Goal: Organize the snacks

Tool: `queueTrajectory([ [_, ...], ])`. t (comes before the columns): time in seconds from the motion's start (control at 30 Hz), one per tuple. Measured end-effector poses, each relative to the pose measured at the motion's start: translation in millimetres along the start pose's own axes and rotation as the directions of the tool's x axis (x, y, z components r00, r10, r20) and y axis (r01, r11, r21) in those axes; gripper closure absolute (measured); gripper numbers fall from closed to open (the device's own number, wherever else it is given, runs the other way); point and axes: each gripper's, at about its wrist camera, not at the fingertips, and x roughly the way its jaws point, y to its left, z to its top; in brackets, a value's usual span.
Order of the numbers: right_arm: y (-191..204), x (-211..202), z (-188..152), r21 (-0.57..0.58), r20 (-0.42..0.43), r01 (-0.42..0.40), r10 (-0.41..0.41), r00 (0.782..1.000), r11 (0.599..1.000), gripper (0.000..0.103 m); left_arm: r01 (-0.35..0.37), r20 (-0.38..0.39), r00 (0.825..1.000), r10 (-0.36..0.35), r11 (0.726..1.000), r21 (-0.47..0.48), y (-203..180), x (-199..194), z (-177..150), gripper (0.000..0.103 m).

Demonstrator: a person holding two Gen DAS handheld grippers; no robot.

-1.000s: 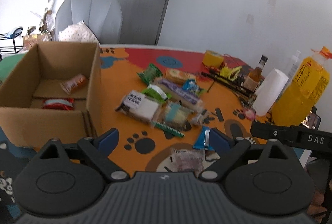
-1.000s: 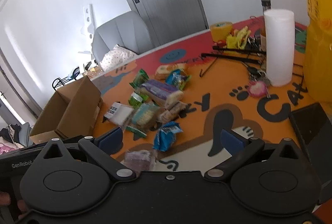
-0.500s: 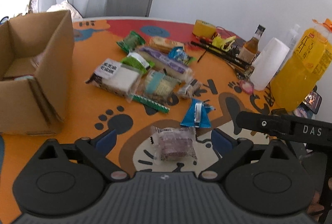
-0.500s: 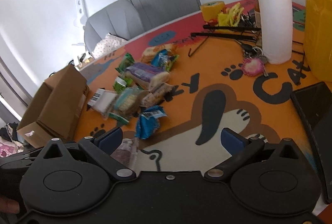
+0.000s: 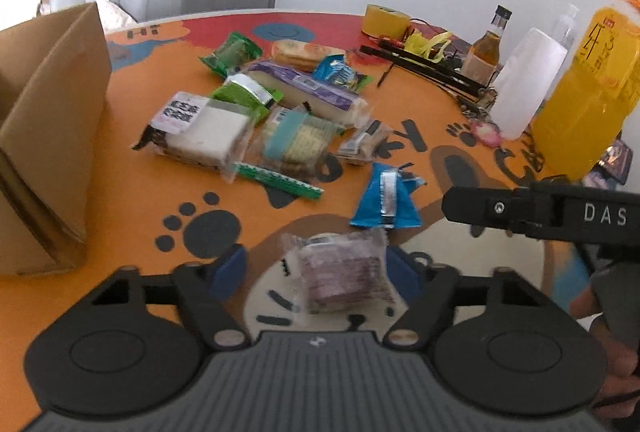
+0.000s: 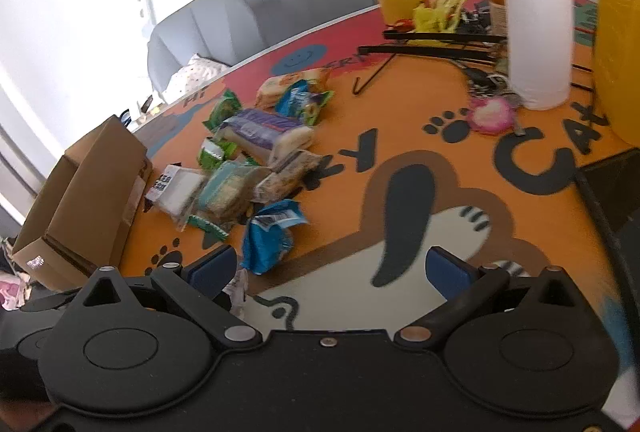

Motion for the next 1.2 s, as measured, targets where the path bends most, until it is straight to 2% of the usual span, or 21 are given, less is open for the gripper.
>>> queueTrajectory([
  [0.03,2,2,0,-0.005,0.000,-0.002,0.002,1.000,1.000,0.000,-0.003,0.002,1.000,0.003,1.000,-0.004,2,-1,0,0.048],
  [0.13,9,8,1,-0.032,-0.004,-0.002,0.002,1.000,0.999,0.001,0.003,0.007,1.000,-0.003,0.999,-0.037,12,-3,2,0.063],
  [0.37,20,22,6,-0.058,-0.027,-0.022,0.021,0.999,0.998,0.006,0.003,0.036,0.999,0.000,0.998,-0.066,27,-10,4,0.068],
  [0.47,26,28,10,-0.077,-0.036,-0.032,0.029,0.999,0.997,0.014,-0.006,0.053,0.999,0.010,0.997,-0.072,32,-15,7,0.069],
  [0.5,27,31,11,-0.078,-0.046,-0.039,0.035,0.998,0.996,0.020,-0.007,0.058,0.998,0.011,0.997,-0.073,34,-17,8,0.069],
  [0.63,35,39,13,-0.099,-0.054,-0.036,0.030,0.998,0.994,0.025,-0.018,0.079,0.997,0.025,0.997,-0.078,40,-25,11,0.069],
  [0.7,39,41,14,-0.112,-0.055,-0.044,0.038,0.998,0.993,0.034,-0.028,0.087,0.996,0.035,0.996,-0.084,43,-27,12,0.069],
  [0.77,42,43,14,-0.138,-0.049,-0.035,0.029,0.998,0.990,0.054,-0.035,0.093,0.995,0.044,0.995,-0.091,46,-30,14,0.069],
  [0.8,42,43,15,-0.142,-0.052,-0.033,0.026,0.998,0.989,0.069,-0.038,0.095,0.994,0.047,0.995,-0.094,48,-31,15,0.069],
  [0.83,39,43,16,-0.126,-0.062,-0.060,0.052,0.997,0.990,0.075,-0.040,0.098,0.994,0.049,0.995,-0.096,49,-32,15,0.069],
  [1.0,37,31,19,-0.134,-0.028,-0.073,0.070,0.997,0.988,0.075,-0.040,0.123,0.991,0.052,0.994,-0.098,51,-40,21,0.070],
  [1.07,37,24,20,-0.139,-0.014,-0.088,0.087,0.996,0.986,0.075,-0.035,0.131,0.990,0.048,0.994,-0.100,52,-42,23,0.080],
  [1.17,40,17,22,-0.152,0.002,-0.102,0.104,0.995,0.983,0.076,-0.034,0.147,0.988,0.047,0.995,-0.094,51,-47,28,0.085],
  [1.2,41,15,23,-0.155,0.006,-0.108,0.110,0.994,0.982,0.076,-0.033,0.151,0.987,0.046,0.995,-0.091,50,-48,28,0.091],
])
